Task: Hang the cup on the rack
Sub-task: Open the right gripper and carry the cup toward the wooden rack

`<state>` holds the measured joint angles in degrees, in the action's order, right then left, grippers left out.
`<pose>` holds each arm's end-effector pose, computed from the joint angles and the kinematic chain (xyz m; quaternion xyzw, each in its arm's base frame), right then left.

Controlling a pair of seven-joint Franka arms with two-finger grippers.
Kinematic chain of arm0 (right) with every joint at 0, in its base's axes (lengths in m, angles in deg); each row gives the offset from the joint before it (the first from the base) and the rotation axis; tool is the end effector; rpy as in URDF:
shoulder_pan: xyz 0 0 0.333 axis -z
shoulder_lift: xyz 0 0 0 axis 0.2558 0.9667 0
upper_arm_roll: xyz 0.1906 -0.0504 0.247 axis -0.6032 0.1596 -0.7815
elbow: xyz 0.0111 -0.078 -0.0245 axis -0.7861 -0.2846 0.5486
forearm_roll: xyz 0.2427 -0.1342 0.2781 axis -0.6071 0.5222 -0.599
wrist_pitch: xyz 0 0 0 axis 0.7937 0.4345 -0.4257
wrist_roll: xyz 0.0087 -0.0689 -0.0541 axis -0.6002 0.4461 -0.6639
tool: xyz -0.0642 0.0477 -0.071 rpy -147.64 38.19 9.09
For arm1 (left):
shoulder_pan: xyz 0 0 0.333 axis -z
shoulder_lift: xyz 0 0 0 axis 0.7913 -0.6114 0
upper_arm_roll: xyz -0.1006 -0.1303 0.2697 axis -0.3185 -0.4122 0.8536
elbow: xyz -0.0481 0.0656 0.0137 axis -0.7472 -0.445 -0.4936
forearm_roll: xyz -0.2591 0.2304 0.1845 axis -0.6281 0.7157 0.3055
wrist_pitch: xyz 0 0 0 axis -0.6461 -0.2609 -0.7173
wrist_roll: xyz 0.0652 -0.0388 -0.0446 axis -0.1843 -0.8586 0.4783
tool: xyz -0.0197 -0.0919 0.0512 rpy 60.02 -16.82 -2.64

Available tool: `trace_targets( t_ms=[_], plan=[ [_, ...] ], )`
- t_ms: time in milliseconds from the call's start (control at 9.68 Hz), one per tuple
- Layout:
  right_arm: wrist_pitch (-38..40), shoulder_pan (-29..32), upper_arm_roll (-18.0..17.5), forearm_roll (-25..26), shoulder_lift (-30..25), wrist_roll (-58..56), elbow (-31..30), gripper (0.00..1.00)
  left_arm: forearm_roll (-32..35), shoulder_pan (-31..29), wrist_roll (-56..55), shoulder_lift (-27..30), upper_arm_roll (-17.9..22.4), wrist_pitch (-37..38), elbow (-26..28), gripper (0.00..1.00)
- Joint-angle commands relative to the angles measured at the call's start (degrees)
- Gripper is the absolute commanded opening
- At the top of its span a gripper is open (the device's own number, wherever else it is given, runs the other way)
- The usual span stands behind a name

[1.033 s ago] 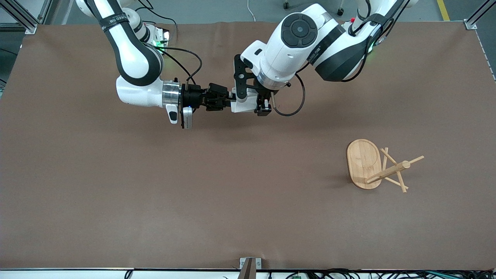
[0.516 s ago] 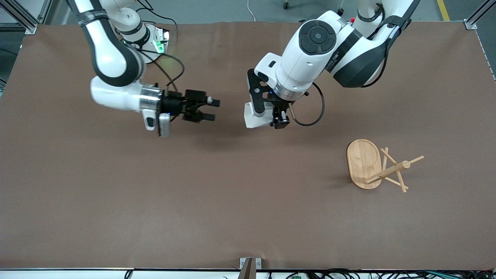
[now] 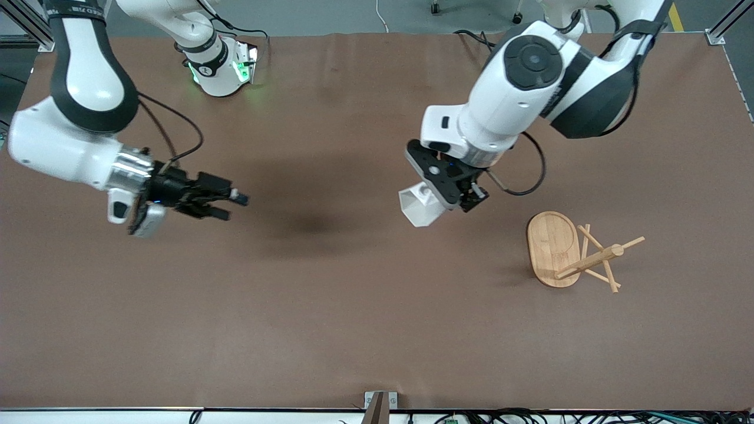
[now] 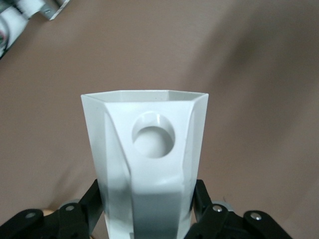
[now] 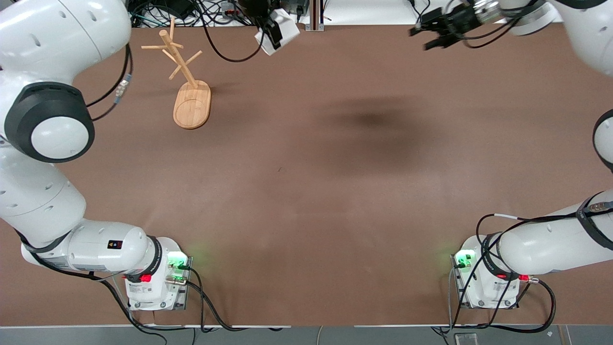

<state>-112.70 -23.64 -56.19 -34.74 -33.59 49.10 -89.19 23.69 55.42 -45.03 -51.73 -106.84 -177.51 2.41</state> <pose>0.5817 0.0736 0.4439 -0.9403 -0.0070 -0.0559 0.3357 0.5618 -0.3603 0.5304 0.9138 -0.3961 0.0609 0.0663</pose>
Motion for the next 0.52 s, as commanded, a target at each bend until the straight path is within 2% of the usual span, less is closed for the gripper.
trace_targets(
  t_ms=[0,103,207,310,413],
  plan=[
    [2.8,4.5,-0.6,16.6,-0.6,7.6,3.0,1.0,1.1,-0.9,-12.4,0.7,0.0,0.3,-0.5,0.01],
    [3.7,5.5,-0.8,28.7,-1.2,12.8,4.5,1.0,1.1,-1.1,-15.5,0.8,0.0,0.3,-0.7,0.01],
    [5.7,6.1,-1.0,36.4,-3.0,17.6,4.9,1.0,0.9,-1.3,-16.8,0.8,0.0,0.5,-0.8,0.01],
    [8.5,7.5,-1.9,40.1,-4.8,19.0,6.3,1.0,1.0,-1.6,-17.8,0.8,0.1,2.1,-1.1,0.01],
    [15.7,8.5,-2.3,43.1,-5.6,19.0,10.5,1.0,1.2,-2.3,-18.1,0.9,0.3,2.9,-1.5,0.01]
  ],
)
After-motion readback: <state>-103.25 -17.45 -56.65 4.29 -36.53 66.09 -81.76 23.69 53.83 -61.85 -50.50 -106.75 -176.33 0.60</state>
